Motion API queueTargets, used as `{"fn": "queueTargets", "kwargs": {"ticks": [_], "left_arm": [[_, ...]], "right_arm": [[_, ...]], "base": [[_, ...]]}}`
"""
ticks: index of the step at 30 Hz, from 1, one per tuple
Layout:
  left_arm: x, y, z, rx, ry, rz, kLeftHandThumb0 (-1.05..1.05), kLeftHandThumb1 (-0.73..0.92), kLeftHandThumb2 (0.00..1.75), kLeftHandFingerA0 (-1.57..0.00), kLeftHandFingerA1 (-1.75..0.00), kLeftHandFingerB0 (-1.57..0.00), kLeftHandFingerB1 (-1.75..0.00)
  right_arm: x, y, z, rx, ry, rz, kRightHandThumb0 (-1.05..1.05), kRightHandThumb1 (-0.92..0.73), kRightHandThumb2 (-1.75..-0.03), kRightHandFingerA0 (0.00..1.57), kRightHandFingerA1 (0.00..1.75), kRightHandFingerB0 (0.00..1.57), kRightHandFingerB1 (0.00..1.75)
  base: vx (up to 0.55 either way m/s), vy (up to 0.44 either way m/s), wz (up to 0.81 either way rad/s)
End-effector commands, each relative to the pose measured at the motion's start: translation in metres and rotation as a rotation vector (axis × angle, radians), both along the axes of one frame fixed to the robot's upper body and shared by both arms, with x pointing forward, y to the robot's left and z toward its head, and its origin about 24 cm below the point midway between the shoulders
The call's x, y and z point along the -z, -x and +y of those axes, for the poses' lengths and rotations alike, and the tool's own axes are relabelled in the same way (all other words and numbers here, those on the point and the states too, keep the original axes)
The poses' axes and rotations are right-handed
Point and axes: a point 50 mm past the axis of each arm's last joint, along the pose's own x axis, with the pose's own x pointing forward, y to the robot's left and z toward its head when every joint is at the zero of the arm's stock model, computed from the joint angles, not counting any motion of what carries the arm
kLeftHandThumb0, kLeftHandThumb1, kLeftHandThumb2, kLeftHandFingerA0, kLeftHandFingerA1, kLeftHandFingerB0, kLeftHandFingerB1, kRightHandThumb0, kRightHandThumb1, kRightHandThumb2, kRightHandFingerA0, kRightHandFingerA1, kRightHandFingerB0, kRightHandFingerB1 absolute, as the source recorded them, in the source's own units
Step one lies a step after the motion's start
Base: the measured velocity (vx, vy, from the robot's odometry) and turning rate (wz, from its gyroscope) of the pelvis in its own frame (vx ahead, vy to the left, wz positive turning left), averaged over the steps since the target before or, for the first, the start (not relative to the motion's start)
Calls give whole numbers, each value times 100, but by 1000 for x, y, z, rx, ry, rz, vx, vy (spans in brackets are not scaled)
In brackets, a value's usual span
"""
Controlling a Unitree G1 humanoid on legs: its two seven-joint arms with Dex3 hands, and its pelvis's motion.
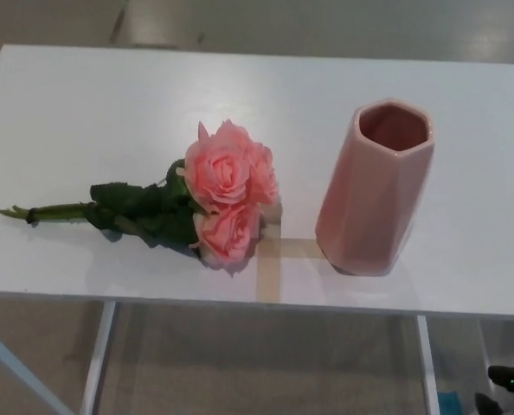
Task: Use the left hand to pick up the rose and then lift and insert it into the pink vase.
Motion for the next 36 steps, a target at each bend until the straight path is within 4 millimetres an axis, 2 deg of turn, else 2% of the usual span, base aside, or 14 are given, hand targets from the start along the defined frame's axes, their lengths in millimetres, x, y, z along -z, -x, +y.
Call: {"fn": "queueTargets", "kwargs": {"ticks": [1, 5, 9, 10, 11, 12, 13, 14, 15, 21, 22, 23, 27, 36], "left_arm": [[-1, 3, 3, -16, -23, -19, -34, 56, 57, -44, -37, -40, -35], [-1, 2, 3, -4, -23, -25, -41, 50, 67, -37, -42, -34, -41], [-3, 0, 2, 22, -5, -48, -34, 54, 56, -38, -35, -31, -33], [-2, 0, 1, 42, 6, -54, -47, 40, 65, -38, -42, -31, -39], [-1, 0, -2, 90, 29, -61, -41, 49, 63, -24, -37, -18, -34], [-1, 1, -6, 182, 72, -71, -22, 42, 92, -8, -49, -6, -49], [-1, 2, -7, 229, 98, -75, -22, 42, 92, -8, -49, -6, -49], [-1, 4, -8, 267, 123, -77, -43, 47, 62, -18, -35, -10, -31], [-1, 6, -9, 310, 145, -77, -25, 40, 90, -1, -47, 0, -47], [-1, 17, -12, 444, 210, -79, -27, 35, 88, -1, -48, 0, -47], [-1, 26, -16, 510, 236, -85, -56, 42, 64, -11, -35, -8, -31], [-2, 36, -23, 567, 268, -108, -29, 30, 86, -1, -48, 0, -47], [-3, 40, -25, 581, 282, -117, -29, 30, 86, -1, -48, 0, -47], [-50, 61, -57, 897, 352, -229, -30, 30, 87, -1, -48, 0, -46]], "right_arm": [[1, 5, -2, 40, 17, -21, -21, -57, -56, 70, 52, 57, 46], [1, 5, -2, 41, 30, -21, -20, -56, -56, 71, 53, 56, 46], [1, 3, -2, 39, 33, -19, -20, -57, -56, 70, 52, 57, 46], [1, 4, -2, 37, 33, -16, -20, -56, -56, 70, 52, 56, 46], [1, 5, -3, 36, 33, -13, -20, -57, -56, 70, 52, 56, 46], [2, 7, -4, 34, 32, -8, -21, -57, -56, 70, 52, 56, 45], [3, 8, -4, 32, 32, -7, -21, -57, -56, 70, 52, 56, 45], [3, 10, -5, 28, 35, -1, -21, -57, -55, 69, 51, 56, 46], [4, 11, -5, 25, 37, 5, -21, -56, -55, 69, 52, 56, 45], [8, 18, -5, 12, 38, 26, -21, -56, -56, 70, 52, 56, 46], [11, 24, -6, 4, 39, 43, -20, -56, -56, 71, 53, 56, 46], [14, 29, -7, -3, 40, 60, -21, -56, -56, 71, 53, 56, 46], [15, 31, -7, -6, 41, 66, -21, -56, -56, 71, 53, 56, 46], [16, 30, -4, -26, 55, 77, -21, -58, -56, 78, 57, 55, 45]], "base": [[0, 0, 0], [0, 0, 0], [0, 0, 0], [0, 0, 0], [0, 0, 0], [0, 0, 0], [0, 0, 0], [0, 0, 0], [0, 0, 0], [0, 0, 0], [0, 0, 0], [0, 0, 0], [0, 0, 0], [0, 0, 0]]}}
